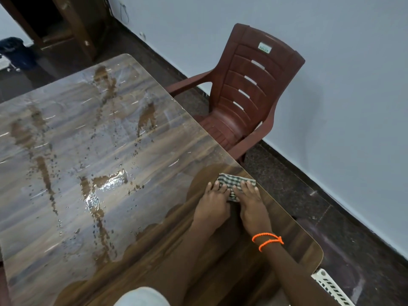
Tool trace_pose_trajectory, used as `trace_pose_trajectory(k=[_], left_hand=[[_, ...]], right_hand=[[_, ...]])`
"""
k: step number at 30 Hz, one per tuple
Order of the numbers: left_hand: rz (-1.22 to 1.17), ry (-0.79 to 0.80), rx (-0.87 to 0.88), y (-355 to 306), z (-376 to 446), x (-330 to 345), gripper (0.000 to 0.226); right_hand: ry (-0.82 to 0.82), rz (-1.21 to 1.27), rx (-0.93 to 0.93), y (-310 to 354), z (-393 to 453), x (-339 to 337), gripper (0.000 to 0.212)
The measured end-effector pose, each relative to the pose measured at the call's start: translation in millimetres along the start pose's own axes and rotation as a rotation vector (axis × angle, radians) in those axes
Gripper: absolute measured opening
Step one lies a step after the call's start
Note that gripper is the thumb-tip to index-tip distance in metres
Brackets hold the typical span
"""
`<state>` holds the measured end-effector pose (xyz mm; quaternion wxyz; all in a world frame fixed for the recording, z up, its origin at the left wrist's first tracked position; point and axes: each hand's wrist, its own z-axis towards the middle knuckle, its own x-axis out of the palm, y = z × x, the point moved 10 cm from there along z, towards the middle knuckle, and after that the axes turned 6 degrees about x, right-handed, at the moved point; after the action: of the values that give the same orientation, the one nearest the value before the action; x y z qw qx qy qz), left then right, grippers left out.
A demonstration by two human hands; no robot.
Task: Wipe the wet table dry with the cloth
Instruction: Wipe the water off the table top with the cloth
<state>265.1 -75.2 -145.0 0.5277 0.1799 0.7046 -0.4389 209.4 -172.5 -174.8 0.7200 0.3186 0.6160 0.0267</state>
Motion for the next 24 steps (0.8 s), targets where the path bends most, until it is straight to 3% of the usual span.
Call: trace_pose_trajectory(k=[8,24], left_hand=[[0.018,-0.074,-0.047,45.2,53.7,-20.2,0.045],[0.002,-0.173,-0.162,137.9,71.0,-50.3,0.049]], right_hand=[[-0.039,0.012,0.048,13.4,79.0,14.9,0.050],[0.159,-0.047,-0.160,84.2,163.5,53.1,0.046]])
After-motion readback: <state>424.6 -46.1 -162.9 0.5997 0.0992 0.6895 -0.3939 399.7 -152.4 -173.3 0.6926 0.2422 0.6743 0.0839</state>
